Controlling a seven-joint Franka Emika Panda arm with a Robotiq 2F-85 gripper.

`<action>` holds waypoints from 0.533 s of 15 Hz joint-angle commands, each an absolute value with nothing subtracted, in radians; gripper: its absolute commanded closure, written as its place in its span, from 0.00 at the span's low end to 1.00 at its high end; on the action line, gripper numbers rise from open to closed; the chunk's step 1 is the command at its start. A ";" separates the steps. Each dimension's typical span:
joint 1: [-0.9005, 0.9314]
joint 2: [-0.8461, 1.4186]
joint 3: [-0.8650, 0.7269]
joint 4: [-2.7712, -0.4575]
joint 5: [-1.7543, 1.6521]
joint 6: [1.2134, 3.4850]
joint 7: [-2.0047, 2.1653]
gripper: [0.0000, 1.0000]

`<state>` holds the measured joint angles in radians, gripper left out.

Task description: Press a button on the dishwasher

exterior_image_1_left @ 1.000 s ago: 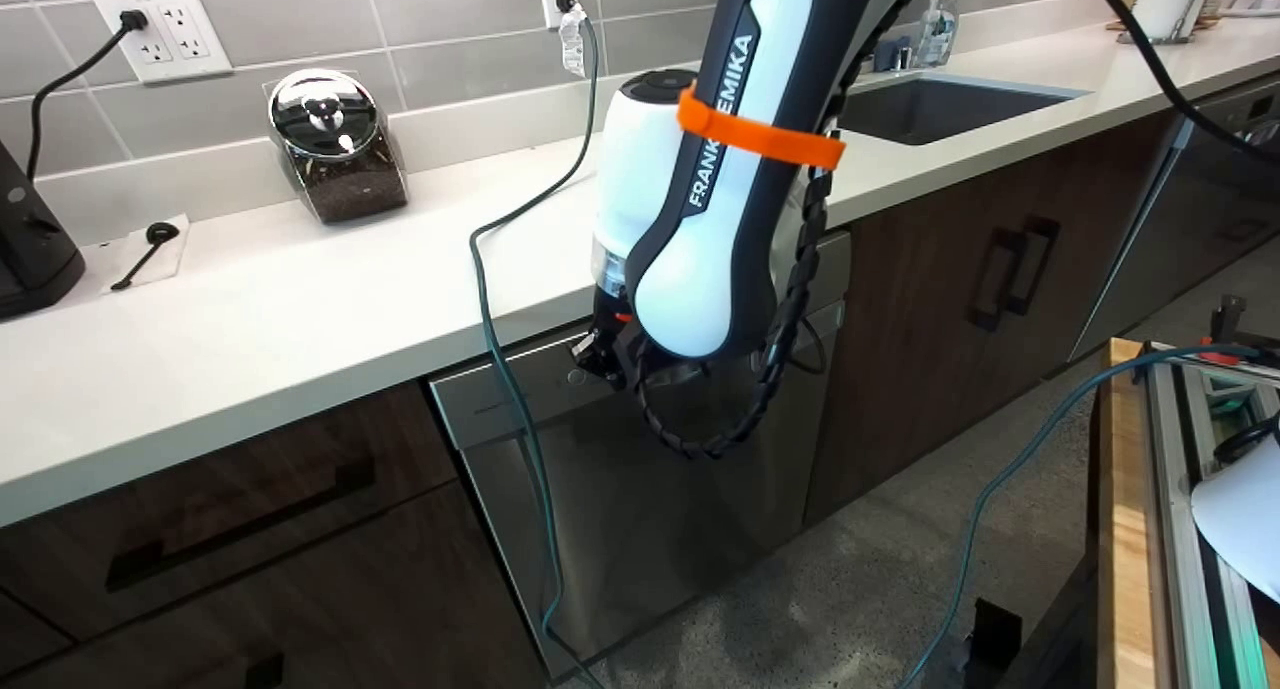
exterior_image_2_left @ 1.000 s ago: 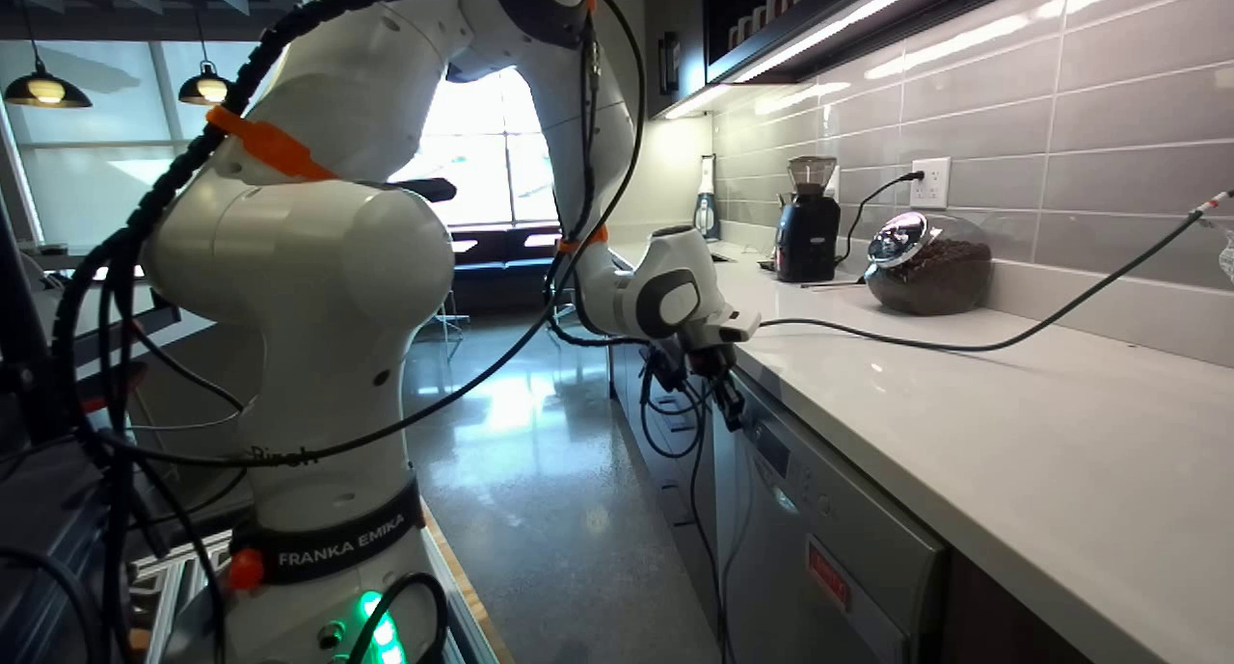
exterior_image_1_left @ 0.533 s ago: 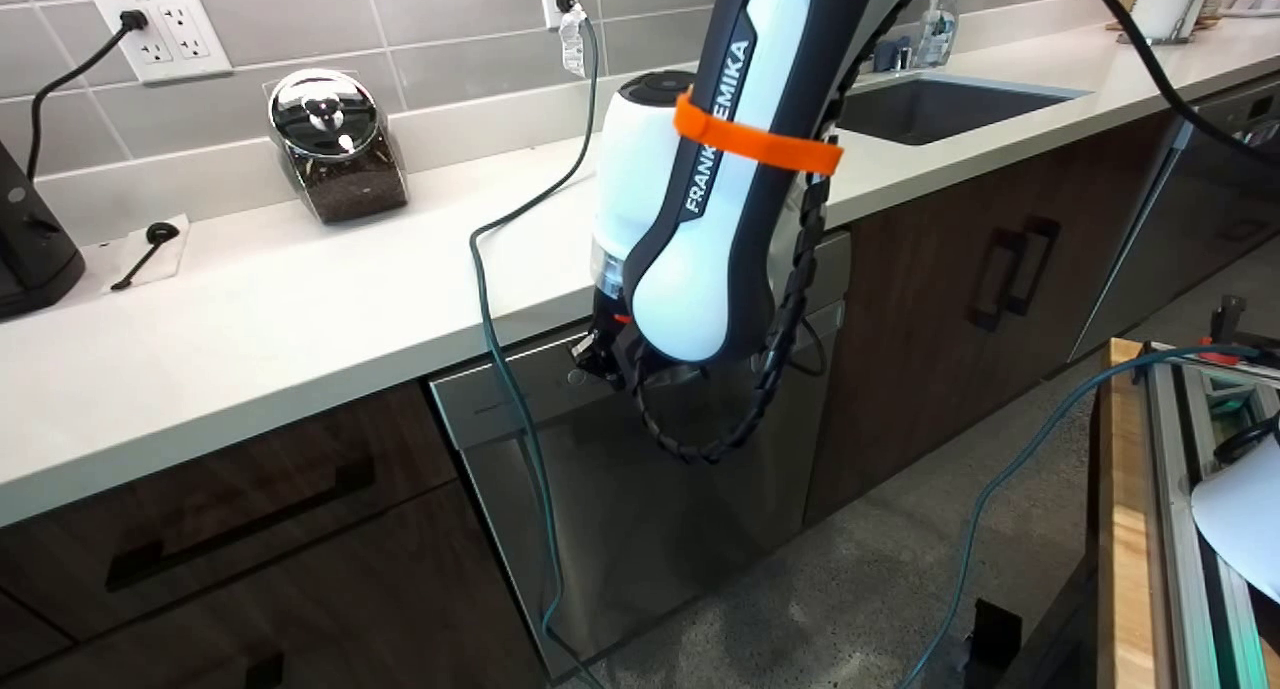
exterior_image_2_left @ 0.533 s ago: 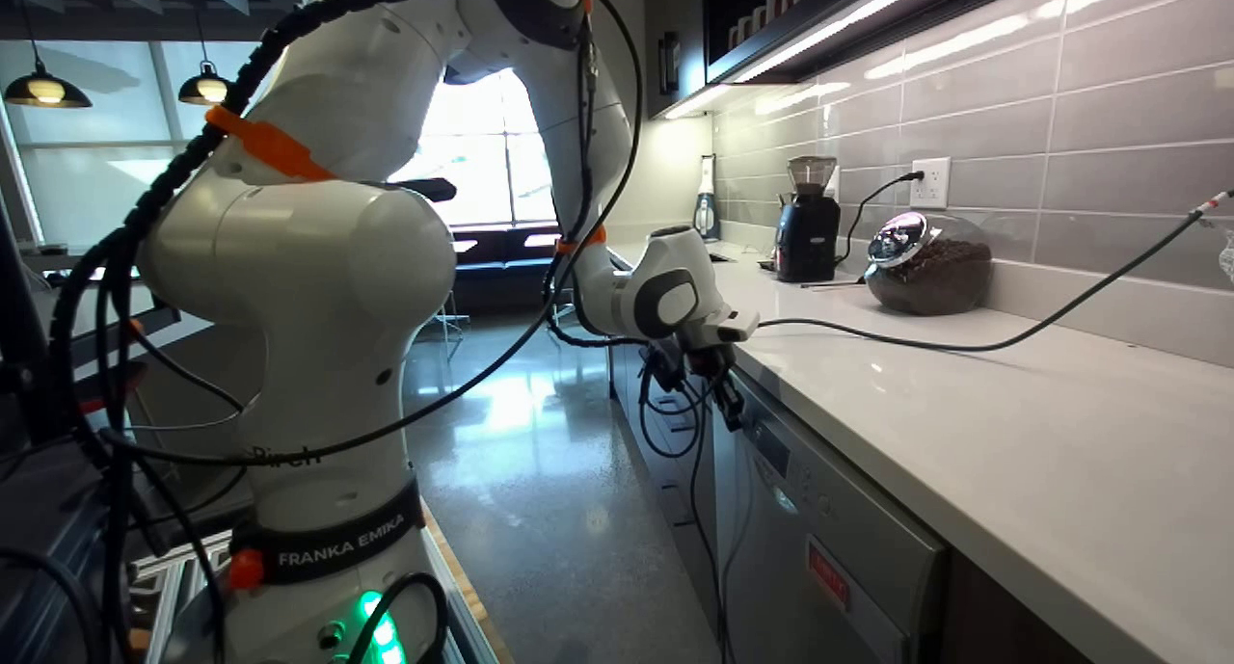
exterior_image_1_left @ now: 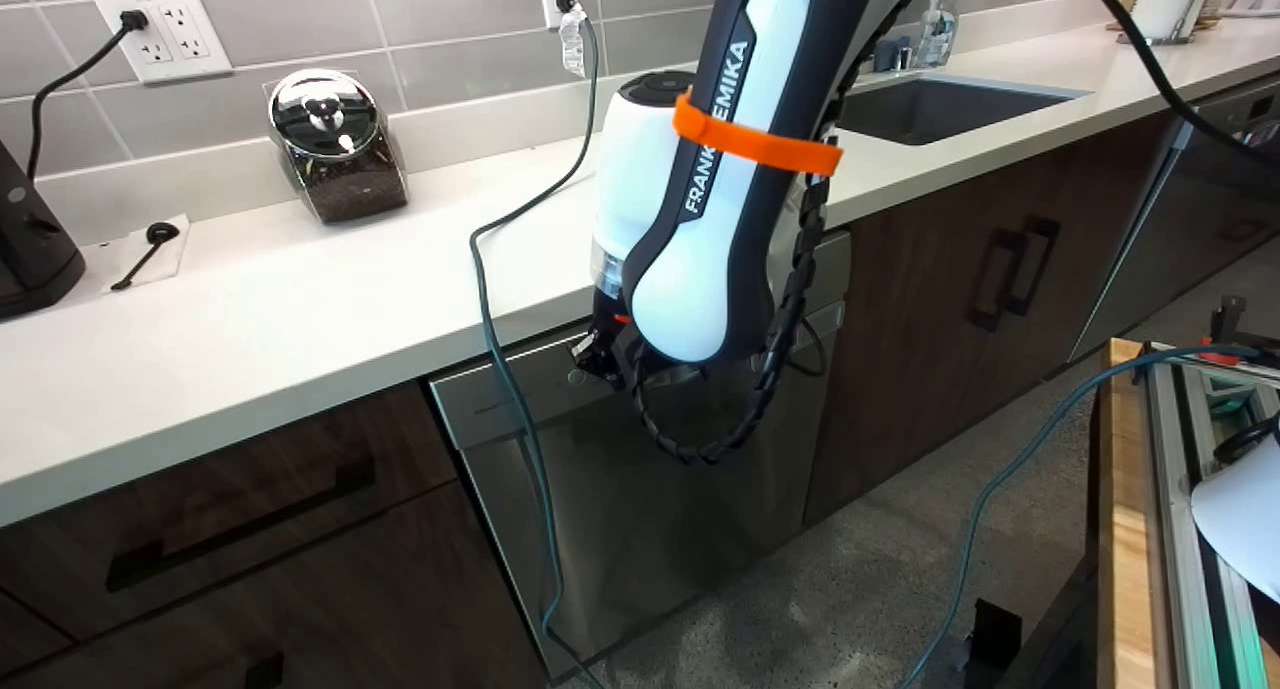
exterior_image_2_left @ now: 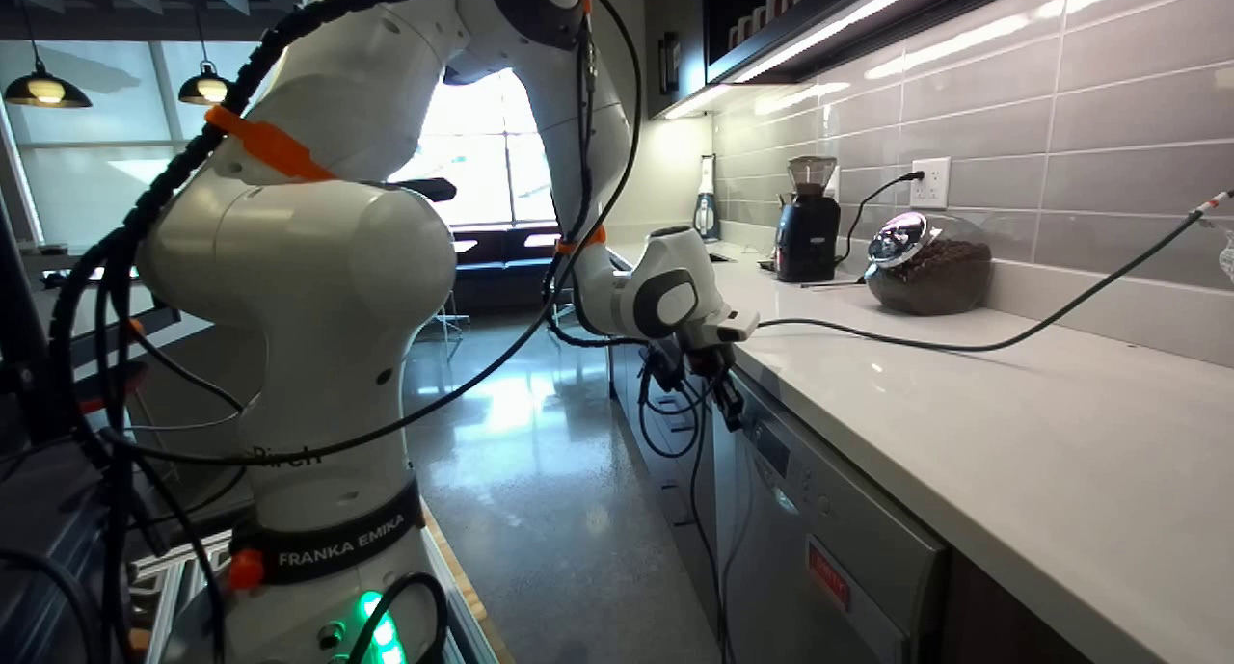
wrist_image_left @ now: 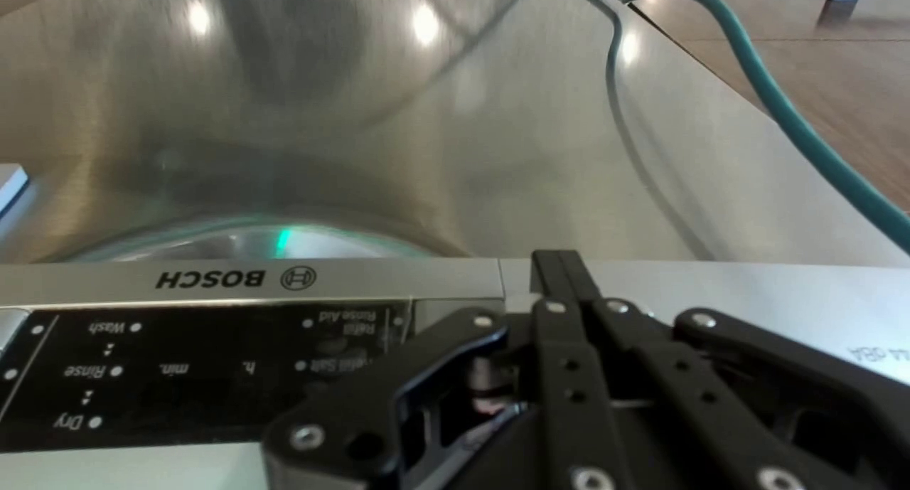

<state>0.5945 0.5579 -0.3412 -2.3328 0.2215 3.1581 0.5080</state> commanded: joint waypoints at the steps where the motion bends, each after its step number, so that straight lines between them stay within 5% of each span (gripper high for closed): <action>1: 0.582 0.543 -0.338 -2.358 0.246 3.191 0.501 1.00; 7: 0.534 0.466 -0.304 -2.408 0.224 3.118 0.454 1.00; 8: 0.512 0.448 -0.283 -2.418 0.222 3.103 0.442 0.74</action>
<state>0.5646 0.5206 -0.3317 -2.3694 0.2244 3.1530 0.4841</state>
